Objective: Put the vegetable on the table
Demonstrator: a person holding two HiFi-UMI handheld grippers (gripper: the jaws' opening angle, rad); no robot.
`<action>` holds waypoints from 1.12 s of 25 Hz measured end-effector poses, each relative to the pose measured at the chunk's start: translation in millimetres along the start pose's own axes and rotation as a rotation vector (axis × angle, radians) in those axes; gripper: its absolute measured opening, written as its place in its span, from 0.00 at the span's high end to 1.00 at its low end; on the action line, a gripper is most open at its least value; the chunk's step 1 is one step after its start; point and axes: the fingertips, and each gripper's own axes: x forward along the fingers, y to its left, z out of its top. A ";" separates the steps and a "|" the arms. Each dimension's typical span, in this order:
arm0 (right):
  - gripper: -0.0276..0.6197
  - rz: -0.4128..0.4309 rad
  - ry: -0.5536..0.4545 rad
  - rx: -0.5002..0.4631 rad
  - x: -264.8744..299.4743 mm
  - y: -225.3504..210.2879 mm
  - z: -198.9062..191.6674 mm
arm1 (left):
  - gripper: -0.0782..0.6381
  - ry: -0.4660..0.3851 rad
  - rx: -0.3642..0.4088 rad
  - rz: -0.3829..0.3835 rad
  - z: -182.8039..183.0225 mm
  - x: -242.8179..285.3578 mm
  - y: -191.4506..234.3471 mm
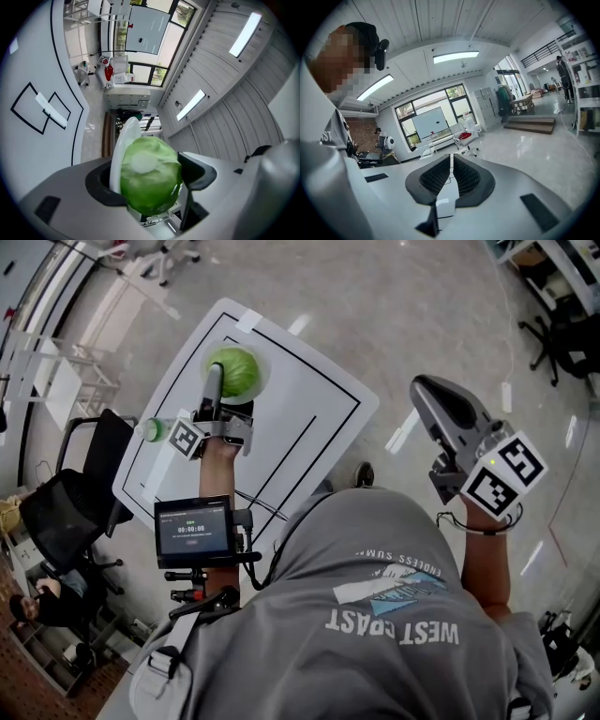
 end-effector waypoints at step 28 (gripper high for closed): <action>0.94 -0.008 0.060 0.034 9.5 -12.0 -32.4 | 0.42 0.002 -0.027 0.197 12.1 -6.2 112.0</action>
